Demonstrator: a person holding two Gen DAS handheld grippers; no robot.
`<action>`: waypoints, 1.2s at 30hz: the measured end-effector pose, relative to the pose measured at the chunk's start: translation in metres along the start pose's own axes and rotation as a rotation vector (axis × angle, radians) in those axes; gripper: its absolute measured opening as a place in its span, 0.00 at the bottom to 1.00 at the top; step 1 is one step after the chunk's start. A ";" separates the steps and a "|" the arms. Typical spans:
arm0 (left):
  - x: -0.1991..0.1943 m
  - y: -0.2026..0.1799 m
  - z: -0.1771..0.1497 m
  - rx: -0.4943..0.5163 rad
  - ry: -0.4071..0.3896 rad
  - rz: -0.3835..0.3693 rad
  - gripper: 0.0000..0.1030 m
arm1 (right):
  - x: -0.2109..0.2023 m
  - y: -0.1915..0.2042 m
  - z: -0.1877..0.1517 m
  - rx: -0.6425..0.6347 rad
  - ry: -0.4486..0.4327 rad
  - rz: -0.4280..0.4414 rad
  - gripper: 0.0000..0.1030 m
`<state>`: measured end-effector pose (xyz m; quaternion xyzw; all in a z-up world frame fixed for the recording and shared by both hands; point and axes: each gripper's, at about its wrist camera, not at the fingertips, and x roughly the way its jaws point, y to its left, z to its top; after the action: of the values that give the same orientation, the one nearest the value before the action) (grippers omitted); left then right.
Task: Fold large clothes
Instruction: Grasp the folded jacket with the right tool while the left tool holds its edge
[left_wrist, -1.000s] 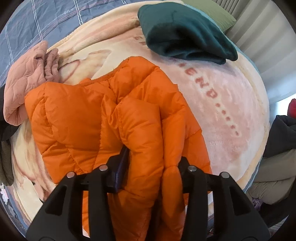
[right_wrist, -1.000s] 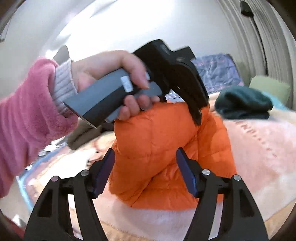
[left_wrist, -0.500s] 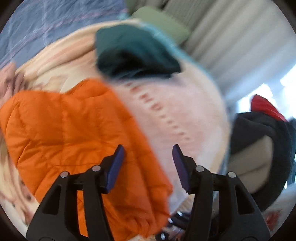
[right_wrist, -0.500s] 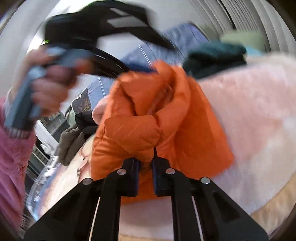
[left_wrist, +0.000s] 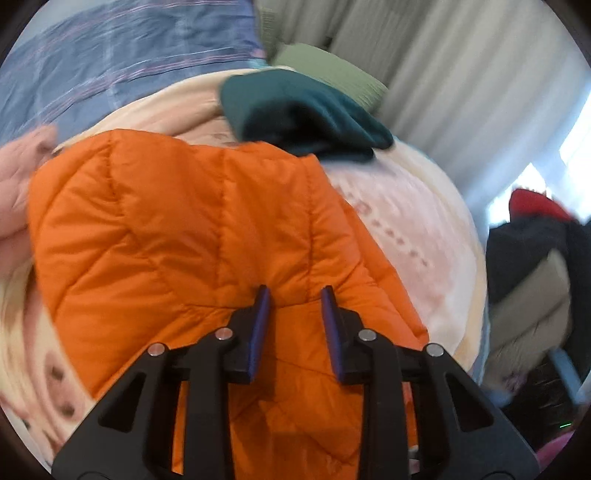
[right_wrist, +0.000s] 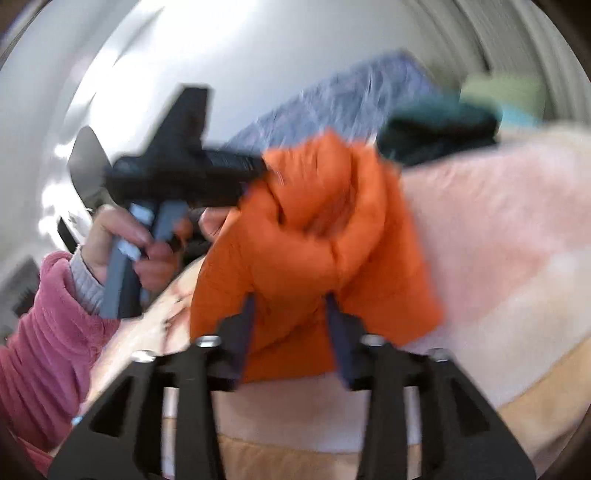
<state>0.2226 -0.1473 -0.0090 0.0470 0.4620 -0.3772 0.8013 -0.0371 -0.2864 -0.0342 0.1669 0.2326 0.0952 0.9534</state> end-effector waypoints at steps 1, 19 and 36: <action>0.006 -0.005 -0.001 0.014 0.007 -0.015 0.27 | -0.010 0.003 0.003 -0.035 -0.035 -0.040 0.54; 0.019 -0.016 -0.005 0.114 -0.202 0.058 0.30 | 0.060 -0.035 -0.013 0.059 0.219 -0.158 0.02; 0.055 0.034 0.008 0.048 -0.169 0.198 0.19 | 0.028 0.003 0.049 -0.134 0.102 -0.089 0.30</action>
<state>0.2664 -0.1569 -0.0563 0.0794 0.3767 -0.3099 0.8693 0.0105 -0.2904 -0.0034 0.0875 0.2811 0.0765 0.9526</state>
